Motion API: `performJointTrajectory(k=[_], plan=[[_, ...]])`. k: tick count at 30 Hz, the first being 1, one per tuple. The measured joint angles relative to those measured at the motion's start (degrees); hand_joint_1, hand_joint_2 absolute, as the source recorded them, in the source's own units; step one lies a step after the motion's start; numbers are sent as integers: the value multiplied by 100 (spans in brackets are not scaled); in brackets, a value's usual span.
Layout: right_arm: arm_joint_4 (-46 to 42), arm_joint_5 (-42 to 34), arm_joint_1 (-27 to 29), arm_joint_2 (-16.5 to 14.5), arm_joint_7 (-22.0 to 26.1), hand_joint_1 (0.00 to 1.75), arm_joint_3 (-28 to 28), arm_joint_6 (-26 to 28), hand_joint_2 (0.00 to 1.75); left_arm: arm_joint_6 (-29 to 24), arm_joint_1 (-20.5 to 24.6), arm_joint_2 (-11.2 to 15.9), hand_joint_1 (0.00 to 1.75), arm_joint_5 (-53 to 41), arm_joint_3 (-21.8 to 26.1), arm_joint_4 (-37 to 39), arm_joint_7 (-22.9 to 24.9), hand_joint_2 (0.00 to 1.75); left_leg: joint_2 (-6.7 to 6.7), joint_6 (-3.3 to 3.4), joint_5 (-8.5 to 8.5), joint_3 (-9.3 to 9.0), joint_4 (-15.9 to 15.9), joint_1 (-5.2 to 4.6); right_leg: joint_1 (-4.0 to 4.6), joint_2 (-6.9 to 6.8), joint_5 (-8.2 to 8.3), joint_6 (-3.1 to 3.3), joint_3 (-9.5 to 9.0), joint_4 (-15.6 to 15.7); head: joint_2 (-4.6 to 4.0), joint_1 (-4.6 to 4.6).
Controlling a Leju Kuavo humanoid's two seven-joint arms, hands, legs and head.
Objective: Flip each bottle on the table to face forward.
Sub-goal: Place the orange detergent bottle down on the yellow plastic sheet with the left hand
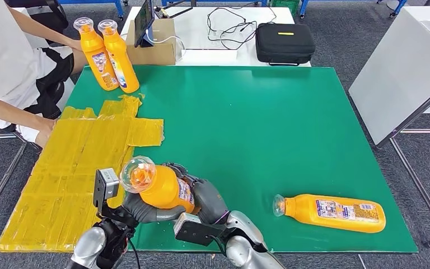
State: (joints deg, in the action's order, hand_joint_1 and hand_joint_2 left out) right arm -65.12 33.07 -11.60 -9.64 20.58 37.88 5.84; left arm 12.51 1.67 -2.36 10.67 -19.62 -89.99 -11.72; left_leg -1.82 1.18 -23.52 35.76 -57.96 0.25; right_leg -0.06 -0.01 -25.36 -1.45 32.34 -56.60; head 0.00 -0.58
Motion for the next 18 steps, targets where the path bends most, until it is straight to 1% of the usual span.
performJointTrajectory(k=[5,11,12,15,16,18], plan=[[32,-61,2,0,16,175,17,70,175,-68,1,0,175,-25,-7,-3,-67,175,1,0,0,0,0,0,0,0,0,0,1,0,0,1],[-113,-90,87,17,49,175,-38,403,175,-104,2,11,175,-276,-33,-121,-224,175,2,0,0,0,0,0,0,1,0,0,1,0,0,-1],[-175,-109,101,26,53,165,-62,415,175,-107,2,13,175,-295,-36,-156,-242,175,2,0,0,0,0,0,0,1,0,0,1,0,0,-1],[-315,-147,136,48,68,34,-111,433,175,-127,1,16,175,-347,-41,-234,-274,175,2,0,0,0,0,0,0,1,0,0,1,0,0,0],[-364,-168,164,54,97,0,-137,469,175,-162,2,19,175,-399,-40,-260,-302,175,2,0,0,0,0,0,0,1,0,0,1,0,0,0],[-551,-294,281,85,197,0,-249,580,175,-340,8,40,175,-606,-7,-352,-392,175,-2,0,0,0,0,0,0,0,0,0,0,0,0,1]])
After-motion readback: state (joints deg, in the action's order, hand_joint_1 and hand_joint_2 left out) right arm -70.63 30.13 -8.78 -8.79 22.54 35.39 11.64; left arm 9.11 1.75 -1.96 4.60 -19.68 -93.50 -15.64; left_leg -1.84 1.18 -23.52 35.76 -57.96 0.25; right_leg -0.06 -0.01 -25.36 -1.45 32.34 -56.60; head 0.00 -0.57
